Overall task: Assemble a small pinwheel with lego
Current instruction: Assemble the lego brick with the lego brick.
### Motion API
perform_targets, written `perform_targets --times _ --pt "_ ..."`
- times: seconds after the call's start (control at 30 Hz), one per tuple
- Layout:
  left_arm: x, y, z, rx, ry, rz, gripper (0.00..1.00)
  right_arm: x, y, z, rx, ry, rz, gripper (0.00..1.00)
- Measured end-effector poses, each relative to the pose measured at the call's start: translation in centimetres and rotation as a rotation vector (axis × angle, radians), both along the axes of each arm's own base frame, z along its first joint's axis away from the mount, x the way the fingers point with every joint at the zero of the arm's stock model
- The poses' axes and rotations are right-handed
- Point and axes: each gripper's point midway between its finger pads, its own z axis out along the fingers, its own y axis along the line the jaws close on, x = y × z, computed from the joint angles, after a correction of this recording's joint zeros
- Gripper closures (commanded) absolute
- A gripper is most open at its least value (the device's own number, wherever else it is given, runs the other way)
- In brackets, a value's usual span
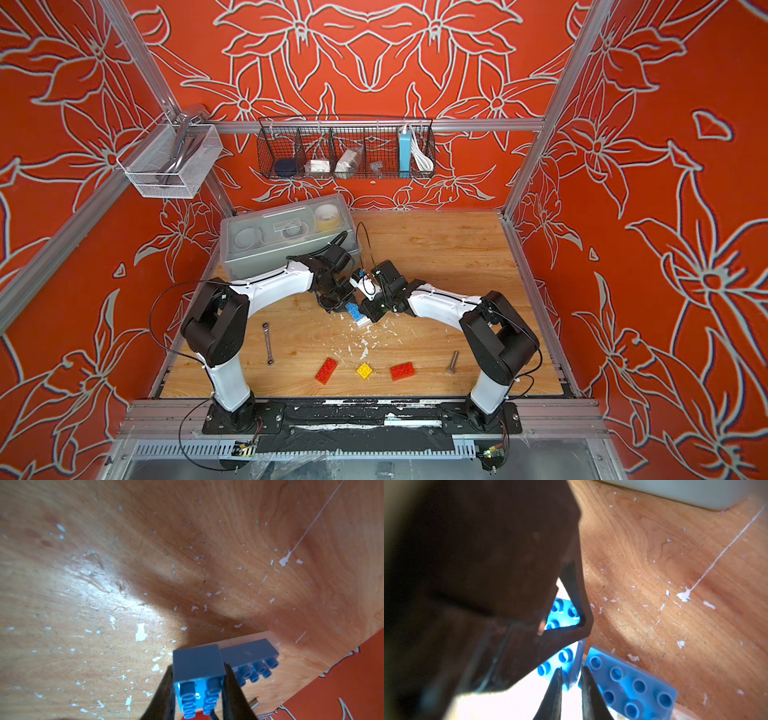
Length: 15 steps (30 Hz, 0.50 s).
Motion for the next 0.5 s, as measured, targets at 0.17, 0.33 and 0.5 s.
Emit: perform_targets --times 0.17,0.33,0.5 --pt "0.00 -0.08 -0.43 -0.011 -0.003 0.007 1.00 0.03 0.04 -0.35 -0.013 -0.001 -0.012 0.86" --pt "0.19 0.03 -0.50 -0.015 -0.006 0.015 1.00 0.30 0.20 -0.36 -0.024 -0.026 -0.032 0.87" --pt "0.28 0.02 -0.74 -0.021 -0.009 0.023 0.98 0.36 0.27 -0.50 -0.028 -0.045 -0.047 0.89"
